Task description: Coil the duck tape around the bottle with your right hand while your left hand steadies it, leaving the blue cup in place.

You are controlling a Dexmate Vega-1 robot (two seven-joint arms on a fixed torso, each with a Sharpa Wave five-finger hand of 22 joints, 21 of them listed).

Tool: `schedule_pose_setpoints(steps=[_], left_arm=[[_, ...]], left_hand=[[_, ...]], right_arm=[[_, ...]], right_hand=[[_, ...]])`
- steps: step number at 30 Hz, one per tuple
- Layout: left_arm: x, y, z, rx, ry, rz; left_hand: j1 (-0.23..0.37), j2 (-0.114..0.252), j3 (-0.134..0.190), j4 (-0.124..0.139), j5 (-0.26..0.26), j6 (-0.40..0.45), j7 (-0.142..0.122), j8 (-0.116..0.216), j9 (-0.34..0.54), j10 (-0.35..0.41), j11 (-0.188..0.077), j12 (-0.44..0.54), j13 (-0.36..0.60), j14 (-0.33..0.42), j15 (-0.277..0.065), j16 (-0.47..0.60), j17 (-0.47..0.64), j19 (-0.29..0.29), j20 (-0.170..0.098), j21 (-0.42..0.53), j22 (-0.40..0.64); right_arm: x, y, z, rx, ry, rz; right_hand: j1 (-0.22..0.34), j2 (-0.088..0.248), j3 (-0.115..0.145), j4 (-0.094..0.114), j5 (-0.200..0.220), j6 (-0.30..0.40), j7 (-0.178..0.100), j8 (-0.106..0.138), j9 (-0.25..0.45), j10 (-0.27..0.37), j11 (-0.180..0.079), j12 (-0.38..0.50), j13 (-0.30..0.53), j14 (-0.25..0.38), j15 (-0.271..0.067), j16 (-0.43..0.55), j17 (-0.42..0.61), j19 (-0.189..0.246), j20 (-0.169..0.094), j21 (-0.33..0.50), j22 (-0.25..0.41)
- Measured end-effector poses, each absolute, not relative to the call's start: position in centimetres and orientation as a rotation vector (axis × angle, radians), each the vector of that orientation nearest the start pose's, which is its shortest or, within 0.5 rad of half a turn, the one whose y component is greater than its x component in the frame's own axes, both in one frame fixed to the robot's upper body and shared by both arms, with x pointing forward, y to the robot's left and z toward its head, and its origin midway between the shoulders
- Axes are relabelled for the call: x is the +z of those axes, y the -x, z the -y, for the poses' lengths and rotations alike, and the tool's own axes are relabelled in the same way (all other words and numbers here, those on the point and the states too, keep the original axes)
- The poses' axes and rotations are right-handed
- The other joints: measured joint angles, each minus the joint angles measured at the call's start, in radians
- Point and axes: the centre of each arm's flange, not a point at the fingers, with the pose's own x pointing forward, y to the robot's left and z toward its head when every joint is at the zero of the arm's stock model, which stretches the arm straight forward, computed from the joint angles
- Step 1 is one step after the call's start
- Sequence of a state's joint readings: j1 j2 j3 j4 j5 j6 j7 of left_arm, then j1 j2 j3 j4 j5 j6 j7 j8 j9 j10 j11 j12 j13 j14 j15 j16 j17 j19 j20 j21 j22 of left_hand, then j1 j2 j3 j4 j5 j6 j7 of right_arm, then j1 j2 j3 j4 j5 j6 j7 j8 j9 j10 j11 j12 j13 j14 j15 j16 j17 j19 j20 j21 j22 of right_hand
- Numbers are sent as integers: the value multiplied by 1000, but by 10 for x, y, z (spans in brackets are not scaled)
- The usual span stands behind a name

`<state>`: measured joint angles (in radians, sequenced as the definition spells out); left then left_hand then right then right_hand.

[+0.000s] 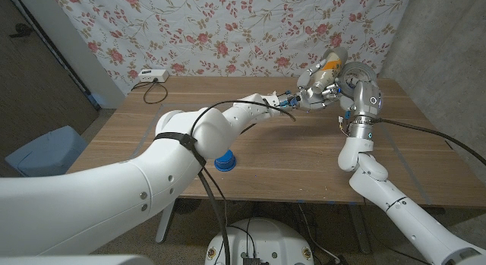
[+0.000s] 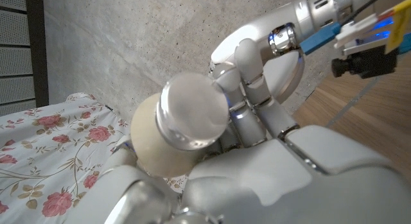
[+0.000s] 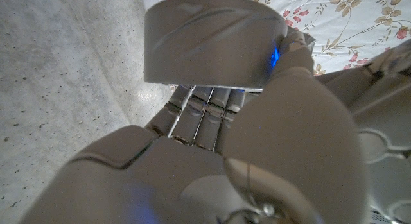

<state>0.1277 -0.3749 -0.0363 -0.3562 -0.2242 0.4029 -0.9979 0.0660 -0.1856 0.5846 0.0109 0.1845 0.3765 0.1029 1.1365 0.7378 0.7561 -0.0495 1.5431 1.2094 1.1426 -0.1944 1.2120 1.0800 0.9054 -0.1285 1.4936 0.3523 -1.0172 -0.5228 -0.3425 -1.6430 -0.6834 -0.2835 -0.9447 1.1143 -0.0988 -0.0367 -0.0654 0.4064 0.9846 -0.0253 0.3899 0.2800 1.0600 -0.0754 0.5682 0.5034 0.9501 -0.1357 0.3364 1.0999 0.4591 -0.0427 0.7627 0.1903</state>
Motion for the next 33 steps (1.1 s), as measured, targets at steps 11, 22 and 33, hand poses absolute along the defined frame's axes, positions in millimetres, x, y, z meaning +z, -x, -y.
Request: schedule_pose_setpoints(steps=[11, 22, 33], left_arm=[[60, -638, 90, -1450, 243, -16], [62, -642, 78, -1456, 206, 16], [62, -654, 41, -1343, 21, 109]], left_hand=[[-34, -19, -208, -106, 27, -34, 38, -192, -195, -37, 48, -185, -248, -9, -3, -74, -92, -29, 14, -48, -22], [-8, 7, -276, -153, 45, -92, 40, -287, -251, -81, 91, -341, -460, -20, 24, -188, -292, -57, 21, -76, -42], [56, 34, -275, -163, 45, -115, 38, -324, -251, -140, 118, -400, -514, -79, 67, -218, -336, -95, 34, -101, -63]], right_arm=[[2, -547, 308, -996, 962, 914], [11, -538, 311, -1034, 923, 924], [14, -535, 315, -1066, 895, 923]], right_hand=[[-1, 1, 1, -1, -1, 0, 0, -2, 5, 1, -1, -4, -1, 0, 0, -4, 5, 0, 0, 0, 0], [-4, 4, 2, -3, -4, 0, 0, -4, 3, 2, -2, -7, 5, 6, -5, -8, 5, -4, -4, 8, 0], [-4, 4, 2, -3, -5, 0, 0, -1, 5, 2, -2, -8, 5, 7, -4, -8, 12, -4, -4, 14, 0]])
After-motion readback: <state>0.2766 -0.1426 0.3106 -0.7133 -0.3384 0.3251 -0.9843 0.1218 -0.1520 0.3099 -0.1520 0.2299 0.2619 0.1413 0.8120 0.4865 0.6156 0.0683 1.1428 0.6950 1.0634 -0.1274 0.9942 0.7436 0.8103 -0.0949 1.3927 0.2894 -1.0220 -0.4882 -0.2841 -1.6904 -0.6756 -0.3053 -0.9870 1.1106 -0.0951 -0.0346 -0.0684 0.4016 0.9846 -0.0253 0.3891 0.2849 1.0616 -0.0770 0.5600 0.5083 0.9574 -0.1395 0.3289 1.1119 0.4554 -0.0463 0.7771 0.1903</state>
